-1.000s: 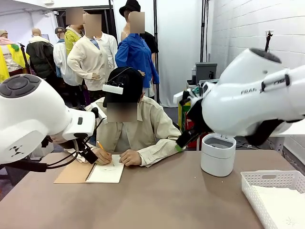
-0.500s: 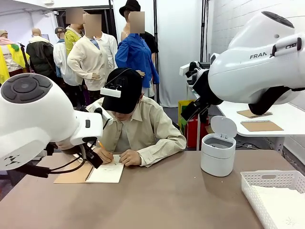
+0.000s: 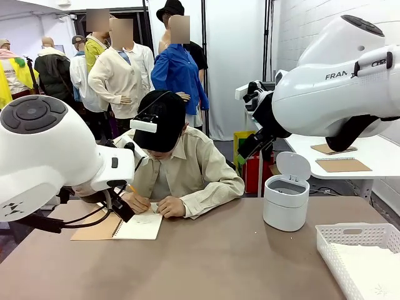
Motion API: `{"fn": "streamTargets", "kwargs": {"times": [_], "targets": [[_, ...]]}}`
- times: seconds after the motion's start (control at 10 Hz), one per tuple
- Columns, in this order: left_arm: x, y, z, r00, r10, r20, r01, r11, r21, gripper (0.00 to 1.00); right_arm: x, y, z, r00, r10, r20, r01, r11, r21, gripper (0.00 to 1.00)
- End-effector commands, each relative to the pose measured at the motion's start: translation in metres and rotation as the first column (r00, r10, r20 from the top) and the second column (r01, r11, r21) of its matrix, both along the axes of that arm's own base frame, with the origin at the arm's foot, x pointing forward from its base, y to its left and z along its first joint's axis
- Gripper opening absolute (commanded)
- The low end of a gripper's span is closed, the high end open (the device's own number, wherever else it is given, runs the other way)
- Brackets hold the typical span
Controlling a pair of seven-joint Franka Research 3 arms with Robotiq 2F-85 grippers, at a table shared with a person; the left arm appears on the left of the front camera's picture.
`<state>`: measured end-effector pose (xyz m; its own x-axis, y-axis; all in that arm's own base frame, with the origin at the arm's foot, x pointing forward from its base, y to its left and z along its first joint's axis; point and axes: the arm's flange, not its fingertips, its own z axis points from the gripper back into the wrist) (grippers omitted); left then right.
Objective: Sort the paper based on its condition.
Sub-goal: If a person hands you a paper, place it in the Organizing basket , and if it's crumpled, put it in the Trash can.
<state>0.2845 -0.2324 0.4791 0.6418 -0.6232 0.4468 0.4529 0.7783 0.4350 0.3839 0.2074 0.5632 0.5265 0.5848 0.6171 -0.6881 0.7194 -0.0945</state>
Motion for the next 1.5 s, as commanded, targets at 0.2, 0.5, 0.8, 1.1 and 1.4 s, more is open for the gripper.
{"fn": "streamTargets", "kwargs": {"times": [0.2,0.5,0.8,1.1,1.4], "targets": [[0.003,0.001,0.001,1.0,0.002,0.024,-0.002,1.0,0.01,1.0,-0.001,0.0,0.0,1.0,0.005,-0.008,-0.005,1.0,0.015,1.0],[0.005,0.005,0.016,0.994,-0.094,-0.063,0.09,0.994,-0.065,1.0,0.0,0.0,0.0,1.0,-0.001,-0.001,0.001,1.0,0.002,1.0],[0.034,0.03,0.045,0.948,-0.262,-0.18,0.208,0.939,-0.272,1.0,-0.015,0.021,-0.003,0.997,0.07,-0.025,-0.069,0.997,0.026,1.0],[0.047,0.06,0.081,0.95,-0.284,-0.129,0.233,0.921,-0.313,1.0,-0.021,0.04,0.003,0.995,0.096,-0.022,-0.095,0.994,0.049,1.0],[0.047,0.088,0.122,0.96,-0.273,-0.07,0.232,0.907,-0.352,1.0,-0.015,0.055,0.025,0.996,0.07,-0.058,-0.066,0.996,0.06,1.0]]}}
